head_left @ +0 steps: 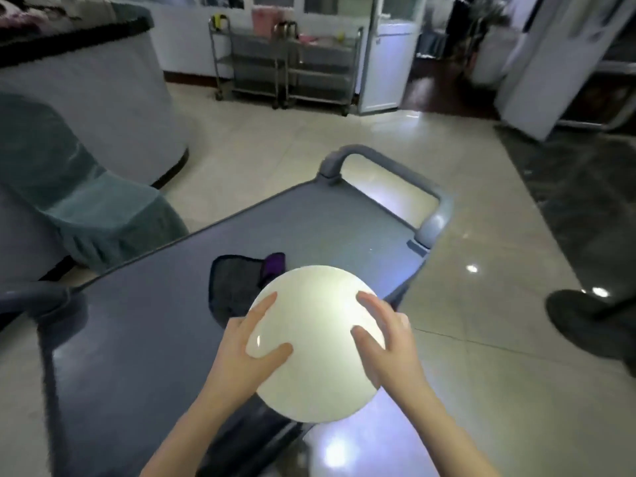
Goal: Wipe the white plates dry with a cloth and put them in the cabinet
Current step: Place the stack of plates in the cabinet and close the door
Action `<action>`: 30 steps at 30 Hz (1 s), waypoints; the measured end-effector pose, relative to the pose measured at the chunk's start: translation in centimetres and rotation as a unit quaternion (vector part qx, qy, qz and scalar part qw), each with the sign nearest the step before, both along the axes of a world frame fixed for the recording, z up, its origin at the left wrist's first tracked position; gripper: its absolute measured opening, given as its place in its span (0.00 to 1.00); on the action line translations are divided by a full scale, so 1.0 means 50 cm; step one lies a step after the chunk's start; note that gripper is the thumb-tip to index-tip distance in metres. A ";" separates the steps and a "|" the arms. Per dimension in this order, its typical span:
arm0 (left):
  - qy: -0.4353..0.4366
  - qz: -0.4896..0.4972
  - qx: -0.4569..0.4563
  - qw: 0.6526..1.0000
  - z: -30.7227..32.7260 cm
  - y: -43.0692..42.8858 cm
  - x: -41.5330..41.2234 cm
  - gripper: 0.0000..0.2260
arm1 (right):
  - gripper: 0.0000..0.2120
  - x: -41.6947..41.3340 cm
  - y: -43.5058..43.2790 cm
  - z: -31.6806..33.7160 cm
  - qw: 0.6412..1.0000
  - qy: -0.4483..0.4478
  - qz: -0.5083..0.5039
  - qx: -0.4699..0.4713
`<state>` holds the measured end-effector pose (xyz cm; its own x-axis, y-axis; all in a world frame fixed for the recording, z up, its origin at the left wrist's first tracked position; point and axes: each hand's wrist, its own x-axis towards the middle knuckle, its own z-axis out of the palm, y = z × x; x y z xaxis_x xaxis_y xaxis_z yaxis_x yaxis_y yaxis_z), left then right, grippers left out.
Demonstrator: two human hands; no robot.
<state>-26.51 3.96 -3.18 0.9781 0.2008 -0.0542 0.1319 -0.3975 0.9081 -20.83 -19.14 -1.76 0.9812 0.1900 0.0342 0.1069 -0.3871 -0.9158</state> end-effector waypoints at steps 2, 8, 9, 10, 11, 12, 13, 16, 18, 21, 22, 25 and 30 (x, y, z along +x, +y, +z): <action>-0.006 -0.062 0.008 0.998 0.017 -0.132 -0.008 0.33 | 0.21 -0.071 -0.142 0.013 0.998 -0.008 -0.068 0.006; -0.045 -0.286 -0.019 0.957 0.036 -0.547 -0.093 0.32 | 0.25 -0.362 -0.536 0.034 0.958 -0.028 -0.285 -0.005; -0.035 -0.327 -0.019 0.944 0.043 -0.622 -0.117 0.33 | 0.25 -0.423 -0.597 0.042 0.944 -0.033 -0.328 -0.005; -0.025 -0.369 -0.016 0.929 0.050 -0.693 -0.142 0.33 | 0.25 -0.481 -0.652 0.047 0.929 -0.036 -0.369 -0.005; -0.021 -0.416 -0.010 0.909 0.058 -0.765 -0.166 0.33 | 0.25 -0.544 -0.704 0.052 0.911 -0.037 -0.412 -0.003; -0.023 -0.462 -0.009 0.887 0.067 -0.839 -0.194 0.33 | 0.25 -0.608 -0.752 0.056 0.891 -0.037 -0.453 -0.002; -0.029 -0.504 -0.011 0.863 0.074 -0.910 -0.222 0.33 | 0.25 -0.672 -0.793 0.060 0.869 -0.036 -0.494 -0.002; -0.051 -0.620 0.007 0.783 0.089 -1.118 -0.334 0.35 | 0.24 -0.865 -0.888 0.068 0.785 -0.027 -0.619 0.021; -0.044 -0.681 0.018 0.731 0.091 -1.243 -0.427 0.36 | 0.23 -0.990 -0.937 0.070 0.723 -0.028 -0.689 0.044; -0.030 -0.749 -0.004 0.662 0.082 -1.411 -0.576 0.36 | 0.24 -1.164 -0.998 0.071 0.639 -0.029 -0.767 0.058; -0.028 -0.771 -0.012 0.636 0.078 -1.465 -0.631 0.36 | 0.24 -1.221 -1.020 0.069 0.610 -0.032 -0.789 0.062; -0.018 -0.820 -0.034 0.571 0.061 -1.620 -0.799 0.34 | 0.24 -1.383 -1.087 0.063 0.524 -0.042 -0.848 0.065; 0.018 -0.867 -0.068 0.493 0.038 -1.839 -1.056 0.34 | 0.23 -1.614 -1.212 0.068 0.444 -0.035 -0.893 0.062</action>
<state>-79.30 -87.96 -1.26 -0.3295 -0.9439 0.0239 -0.2824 0.1227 0.9514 -101.51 -79.77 1.66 -0.4419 -0.8968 -0.0211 -0.2401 0.1408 -0.9605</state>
